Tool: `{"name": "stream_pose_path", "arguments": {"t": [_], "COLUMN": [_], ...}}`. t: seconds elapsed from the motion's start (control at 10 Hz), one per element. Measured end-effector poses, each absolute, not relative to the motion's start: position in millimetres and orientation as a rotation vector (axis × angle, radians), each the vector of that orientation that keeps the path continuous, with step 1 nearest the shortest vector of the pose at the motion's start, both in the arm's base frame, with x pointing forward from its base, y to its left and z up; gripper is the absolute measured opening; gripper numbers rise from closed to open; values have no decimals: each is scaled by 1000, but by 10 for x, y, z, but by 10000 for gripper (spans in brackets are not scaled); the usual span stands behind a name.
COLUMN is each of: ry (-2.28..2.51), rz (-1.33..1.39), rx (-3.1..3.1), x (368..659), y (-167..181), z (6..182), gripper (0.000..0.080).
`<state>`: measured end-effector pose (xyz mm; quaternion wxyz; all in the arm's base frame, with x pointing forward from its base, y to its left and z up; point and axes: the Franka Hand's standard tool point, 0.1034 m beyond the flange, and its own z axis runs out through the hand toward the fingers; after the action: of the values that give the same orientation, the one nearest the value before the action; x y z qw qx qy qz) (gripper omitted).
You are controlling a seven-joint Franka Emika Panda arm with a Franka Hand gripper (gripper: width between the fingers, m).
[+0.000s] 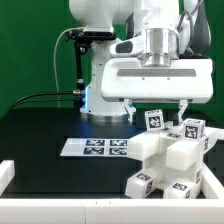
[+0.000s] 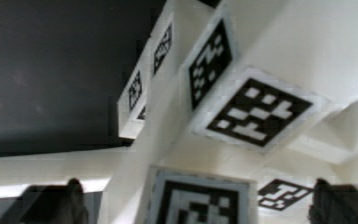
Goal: Assemble chair
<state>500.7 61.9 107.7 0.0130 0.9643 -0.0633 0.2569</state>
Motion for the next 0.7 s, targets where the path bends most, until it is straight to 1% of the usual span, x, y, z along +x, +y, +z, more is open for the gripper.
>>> {"name": "stream_pose_path", "arguments": {"t": [0.1,0.2,0.3,0.4,0.5,0.6,0.7], "ry": [-197,-215,-238,-271,-288,-291,-300], "rz": [680,648,457,300,195,114,-29], "rx": [3052,3078,3143,3188,3203,3209,3217], "x": [4989,5036,5019,5098,5146,5146,5129], "y": [656,676,718,717,693,663,627], "z": [1070,1167,1207,1315,1349,1335,1328], "gripper": [646,646,646,649,649,649,649]}}
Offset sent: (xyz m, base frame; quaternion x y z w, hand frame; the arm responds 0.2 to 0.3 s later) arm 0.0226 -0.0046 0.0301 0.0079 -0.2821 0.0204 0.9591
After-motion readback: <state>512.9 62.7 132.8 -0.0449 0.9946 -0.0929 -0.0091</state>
